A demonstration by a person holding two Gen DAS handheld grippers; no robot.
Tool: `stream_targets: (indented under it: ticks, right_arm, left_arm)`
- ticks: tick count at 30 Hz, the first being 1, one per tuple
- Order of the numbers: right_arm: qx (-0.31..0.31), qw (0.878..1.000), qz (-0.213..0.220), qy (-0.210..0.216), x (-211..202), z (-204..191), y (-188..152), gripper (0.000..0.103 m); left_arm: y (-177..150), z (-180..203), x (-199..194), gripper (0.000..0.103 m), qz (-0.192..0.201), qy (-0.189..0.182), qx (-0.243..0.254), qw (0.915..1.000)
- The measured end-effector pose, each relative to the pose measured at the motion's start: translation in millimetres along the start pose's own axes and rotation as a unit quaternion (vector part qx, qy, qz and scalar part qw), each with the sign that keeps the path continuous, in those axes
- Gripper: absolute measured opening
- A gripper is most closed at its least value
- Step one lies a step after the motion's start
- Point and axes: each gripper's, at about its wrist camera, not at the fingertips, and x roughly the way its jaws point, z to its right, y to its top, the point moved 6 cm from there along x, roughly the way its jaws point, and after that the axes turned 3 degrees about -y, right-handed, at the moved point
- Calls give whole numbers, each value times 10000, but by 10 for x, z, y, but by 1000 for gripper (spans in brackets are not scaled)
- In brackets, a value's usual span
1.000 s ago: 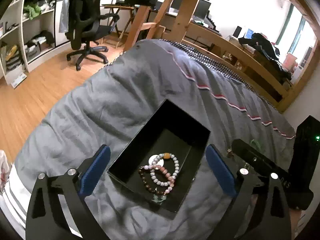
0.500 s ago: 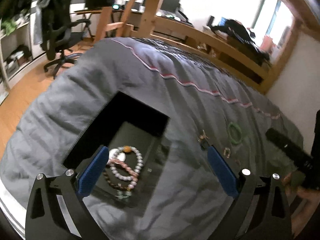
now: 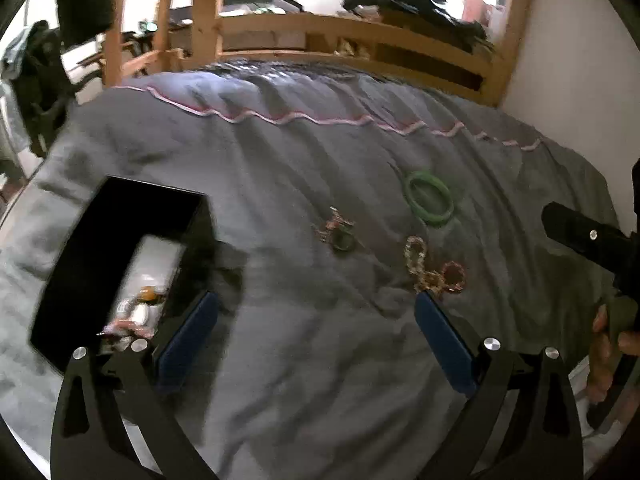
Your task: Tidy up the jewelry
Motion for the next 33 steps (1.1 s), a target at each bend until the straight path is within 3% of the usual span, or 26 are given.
stream_targets:
  ticks: [3,5,7,10,14,20,26,28,30,33]
  right_arm:
    - [-328,9993,-199,39,60,-108,-95,97]
    - [-630,9967,-469,177,168,-202,-180,79]
    - [-917,9922,-833,104,322,-253,-304,54]
    - [-1176,9850,-1254,152,505,-303,-475,38]
    - [-1343,9769,-1642,254,712,-361,-630,35]
    - [-1266,9720,-1975,160,1013,-342,-749,31]
    - [-1341,9703,-2013,44,1087,-349,-794,28]
    - [-1322,9709,-1996,12,1087,-345,-787,20]
    - [-1297,9716,-1979,31,1120,-387,-779,20]
    - [-1263,9732,-1916,116,1105,-396,-740,20]
  left_arm:
    - [11,95,159,96,-58,-138,110,9998]
    - [29,143,259,86,-92,-165,224,9996]
    - [47,178,393,78,-195,-192,350,9990]
    - [65,207,543,65,-241,-218,460,9984]
    - [108,191,790,51,-356,-351,402,9979]
    - [178,189,1047,51,-425,-461,276,9977]
    - [191,162,1183,42,-437,-485,188,9977]
    - [198,135,1193,34,-451,-571,28,9973]
    - [185,123,1196,20,-470,-689,-87,9965]
    - [193,106,1189,20,-466,-730,-181,9961]
